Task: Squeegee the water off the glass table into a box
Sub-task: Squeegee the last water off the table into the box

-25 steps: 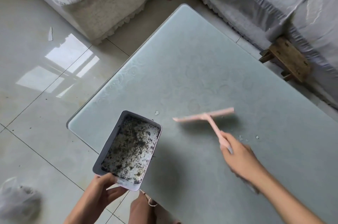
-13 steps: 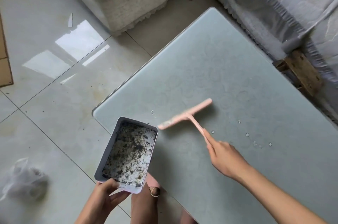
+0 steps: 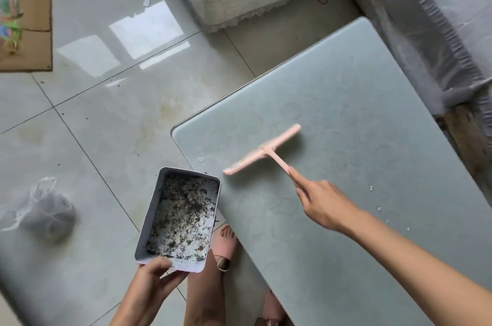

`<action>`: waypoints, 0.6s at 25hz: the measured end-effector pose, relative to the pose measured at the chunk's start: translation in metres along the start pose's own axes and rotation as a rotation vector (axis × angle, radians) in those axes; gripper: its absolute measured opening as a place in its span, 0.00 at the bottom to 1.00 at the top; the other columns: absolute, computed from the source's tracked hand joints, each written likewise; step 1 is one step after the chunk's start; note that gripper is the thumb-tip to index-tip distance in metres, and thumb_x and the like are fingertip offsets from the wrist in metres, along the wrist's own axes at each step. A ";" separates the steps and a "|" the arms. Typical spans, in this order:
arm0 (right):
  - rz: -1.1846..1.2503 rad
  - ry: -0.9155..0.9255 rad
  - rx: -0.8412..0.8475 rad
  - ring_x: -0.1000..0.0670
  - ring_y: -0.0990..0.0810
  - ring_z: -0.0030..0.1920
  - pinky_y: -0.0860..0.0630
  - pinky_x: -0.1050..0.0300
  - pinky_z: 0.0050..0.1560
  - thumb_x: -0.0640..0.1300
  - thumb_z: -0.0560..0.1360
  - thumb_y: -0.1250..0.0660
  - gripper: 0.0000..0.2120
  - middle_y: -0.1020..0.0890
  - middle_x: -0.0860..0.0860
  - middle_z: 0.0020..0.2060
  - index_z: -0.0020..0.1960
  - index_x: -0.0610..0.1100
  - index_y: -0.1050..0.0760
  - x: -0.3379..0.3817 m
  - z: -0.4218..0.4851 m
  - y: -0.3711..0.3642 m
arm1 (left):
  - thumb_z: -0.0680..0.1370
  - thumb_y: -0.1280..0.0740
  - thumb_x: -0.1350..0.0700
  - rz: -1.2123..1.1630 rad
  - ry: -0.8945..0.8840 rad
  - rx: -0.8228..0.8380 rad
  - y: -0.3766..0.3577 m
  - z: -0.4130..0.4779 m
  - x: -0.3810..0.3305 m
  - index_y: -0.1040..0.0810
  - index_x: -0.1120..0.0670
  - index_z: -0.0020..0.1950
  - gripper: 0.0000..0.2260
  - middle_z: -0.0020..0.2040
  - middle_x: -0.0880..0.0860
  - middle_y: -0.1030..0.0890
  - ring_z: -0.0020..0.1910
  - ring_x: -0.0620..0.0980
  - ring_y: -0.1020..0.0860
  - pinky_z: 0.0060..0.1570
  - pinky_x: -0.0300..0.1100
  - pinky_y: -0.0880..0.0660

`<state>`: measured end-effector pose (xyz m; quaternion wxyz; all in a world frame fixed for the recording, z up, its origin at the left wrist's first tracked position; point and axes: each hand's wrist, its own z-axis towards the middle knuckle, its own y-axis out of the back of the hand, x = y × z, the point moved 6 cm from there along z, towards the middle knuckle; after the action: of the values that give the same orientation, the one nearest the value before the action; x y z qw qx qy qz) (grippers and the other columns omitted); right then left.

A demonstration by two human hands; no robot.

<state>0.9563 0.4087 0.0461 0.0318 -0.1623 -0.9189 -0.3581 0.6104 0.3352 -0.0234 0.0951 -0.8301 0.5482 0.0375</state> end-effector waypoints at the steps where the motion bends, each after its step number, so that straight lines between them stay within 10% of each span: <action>1: -0.024 -0.023 0.041 0.36 0.24 0.52 0.26 0.46 0.50 0.47 0.81 0.48 0.25 0.21 0.39 0.51 0.75 0.59 0.50 -0.011 -0.018 -0.009 | 0.73 0.46 0.72 -0.036 0.006 -0.002 0.003 0.000 0.003 0.30 0.65 0.60 0.17 0.57 0.64 0.23 0.48 0.60 0.22 0.32 0.47 0.19; 9: -0.051 0.209 -0.034 0.36 0.25 0.46 0.29 0.48 0.41 0.49 0.80 0.49 0.25 0.21 0.41 0.44 0.66 0.73 0.53 0.074 0.006 0.053 | 0.73 0.46 0.73 -0.232 0.026 -0.024 0.009 0.012 0.026 0.28 0.67 0.42 0.08 0.44 0.67 0.21 0.47 0.66 0.23 0.31 0.49 0.19; 15: -0.200 0.223 -0.056 0.36 0.25 0.45 0.34 0.50 0.39 0.45 0.80 0.49 0.27 0.23 0.40 0.44 0.74 0.65 0.54 0.091 0.029 0.018 | 0.72 0.47 0.72 -0.355 0.070 -0.055 0.017 0.031 0.045 0.30 0.66 0.43 0.08 0.51 0.67 0.24 0.51 0.68 0.24 0.41 0.53 0.21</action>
<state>0.8775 0.4656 0.0527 0.0934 -0.0302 -0.9110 -0.4006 0.6133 0.2945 -0.0636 0.0583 -0.9168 0.3949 0.0061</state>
